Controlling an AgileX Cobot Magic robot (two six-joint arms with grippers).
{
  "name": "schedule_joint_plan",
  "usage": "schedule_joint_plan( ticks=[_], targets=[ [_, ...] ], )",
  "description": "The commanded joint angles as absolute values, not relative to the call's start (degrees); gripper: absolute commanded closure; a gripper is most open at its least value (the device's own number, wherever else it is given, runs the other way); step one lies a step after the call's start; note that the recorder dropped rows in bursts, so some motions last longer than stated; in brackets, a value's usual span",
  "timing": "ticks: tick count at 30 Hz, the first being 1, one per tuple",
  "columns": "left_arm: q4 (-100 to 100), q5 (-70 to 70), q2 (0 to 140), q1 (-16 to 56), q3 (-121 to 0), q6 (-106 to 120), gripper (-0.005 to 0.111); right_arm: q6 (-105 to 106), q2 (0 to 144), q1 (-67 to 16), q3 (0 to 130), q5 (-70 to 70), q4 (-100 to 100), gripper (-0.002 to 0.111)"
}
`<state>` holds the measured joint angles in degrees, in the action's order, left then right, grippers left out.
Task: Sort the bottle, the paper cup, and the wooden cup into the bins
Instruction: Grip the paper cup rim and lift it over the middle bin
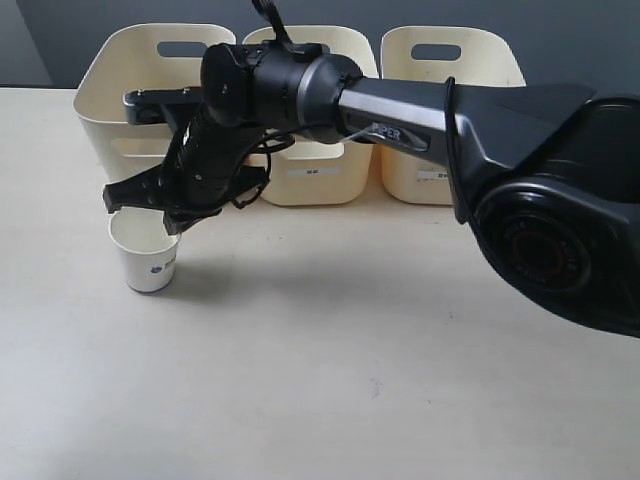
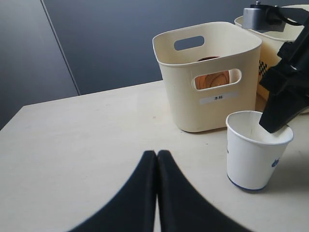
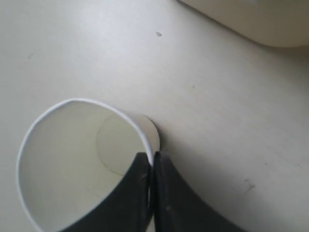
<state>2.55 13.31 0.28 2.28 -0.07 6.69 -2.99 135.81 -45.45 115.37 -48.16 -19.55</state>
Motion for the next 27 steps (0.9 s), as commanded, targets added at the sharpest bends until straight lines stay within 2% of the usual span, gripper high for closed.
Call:
schedule_joint_plan(
  ticks=[1, 8, 16, 27],
  targets=[
    [2.5, 13.26, 0.0, 2.47, 0.0, 6.58, 0.107, -3.01, 135.03, -45.28, 115.74, -48.73, -17.46, 0.109],
    [2.5, 13.26, 0.0, 2.47, 0.0, 6.58, 0.107, -0.81, 125.91, -45.28, 115.74, -52.64, -13.28, 0.109],
    [2.5, 13.26, 0.0, 2.47, 0.0, 6.58, 0.107, -9.62, 114.04, -44.59, 115.74, -54.52, 3.39, 0.109],
    [2.5, 13.26, 0.0, 2.47, 0.0, 6.58, 0.107, -19.55, 113.49, -39.33, 115.74, -55.66, 13.95, 0.109]
  ],
)
